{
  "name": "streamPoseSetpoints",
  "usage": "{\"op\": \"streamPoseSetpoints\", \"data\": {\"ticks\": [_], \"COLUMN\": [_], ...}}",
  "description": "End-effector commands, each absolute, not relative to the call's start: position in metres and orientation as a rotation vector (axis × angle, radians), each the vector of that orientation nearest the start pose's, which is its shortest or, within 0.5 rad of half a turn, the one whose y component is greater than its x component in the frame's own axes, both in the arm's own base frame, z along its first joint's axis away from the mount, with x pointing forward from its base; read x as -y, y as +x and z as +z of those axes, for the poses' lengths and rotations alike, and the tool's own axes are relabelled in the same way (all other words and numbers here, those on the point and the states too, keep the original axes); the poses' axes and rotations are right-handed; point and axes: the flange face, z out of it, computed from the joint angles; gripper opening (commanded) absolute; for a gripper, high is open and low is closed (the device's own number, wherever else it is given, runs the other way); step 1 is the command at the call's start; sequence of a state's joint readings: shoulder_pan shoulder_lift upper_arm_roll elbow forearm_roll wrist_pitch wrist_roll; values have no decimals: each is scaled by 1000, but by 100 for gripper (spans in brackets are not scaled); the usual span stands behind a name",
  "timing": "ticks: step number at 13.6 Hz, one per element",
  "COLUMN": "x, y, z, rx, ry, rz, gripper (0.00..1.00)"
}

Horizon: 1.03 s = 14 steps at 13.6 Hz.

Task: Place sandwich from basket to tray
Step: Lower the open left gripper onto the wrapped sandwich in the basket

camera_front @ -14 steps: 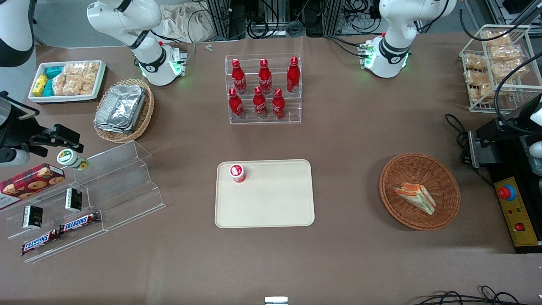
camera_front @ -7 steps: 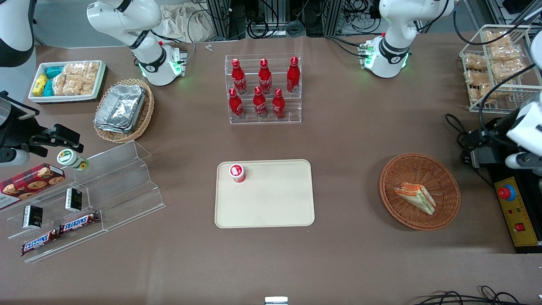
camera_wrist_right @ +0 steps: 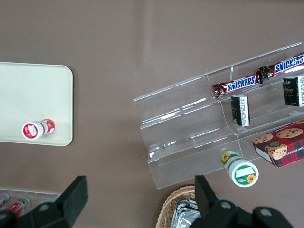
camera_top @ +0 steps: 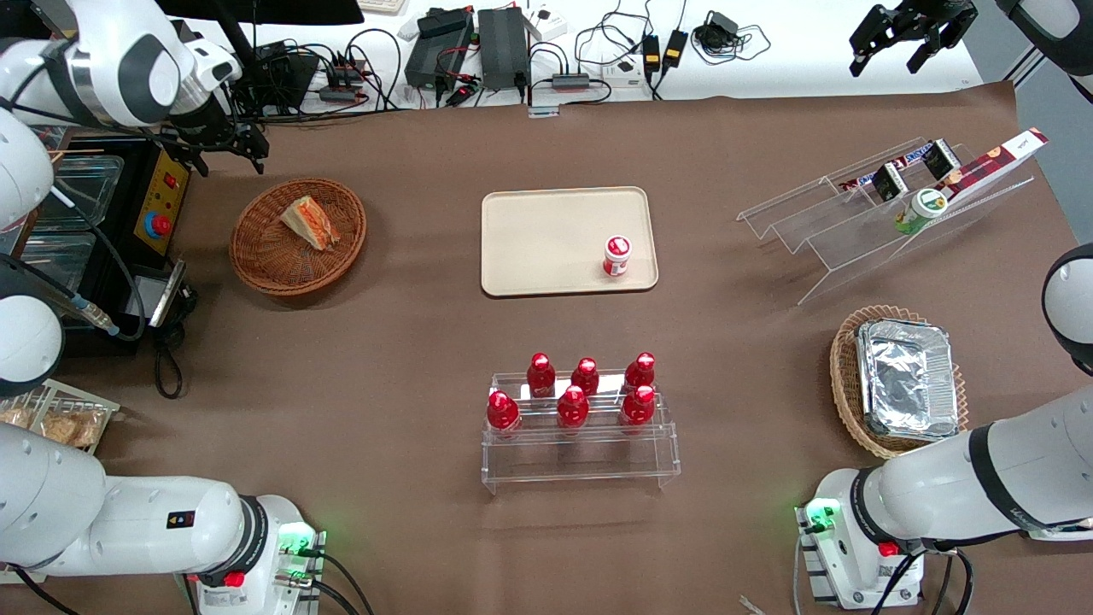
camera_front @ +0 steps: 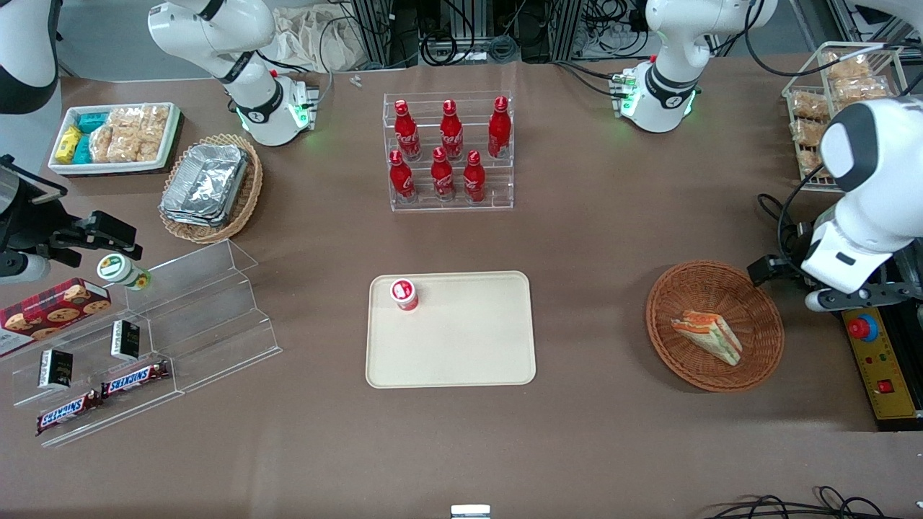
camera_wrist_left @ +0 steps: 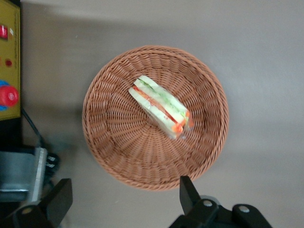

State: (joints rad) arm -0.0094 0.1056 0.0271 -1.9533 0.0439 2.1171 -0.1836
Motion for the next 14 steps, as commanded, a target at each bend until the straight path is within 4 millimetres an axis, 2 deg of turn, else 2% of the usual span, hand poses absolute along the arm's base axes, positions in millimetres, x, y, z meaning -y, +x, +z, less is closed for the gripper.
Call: {"op": "streamPoseSetpoints", "data": {"ticks": [1,2,4,8,14], "x": [-11,-9,-6,-6,-1], "y": [592,602,617,627,635], "z": [402,391,369,340,281], "rx": [548,743,952,1190,1439], "ry": [-3068,-3031,-2986,-2941,-2847], "rz": [-118,-118,-161,-199,-213], "gripper": [100,100,99,99,98]}}
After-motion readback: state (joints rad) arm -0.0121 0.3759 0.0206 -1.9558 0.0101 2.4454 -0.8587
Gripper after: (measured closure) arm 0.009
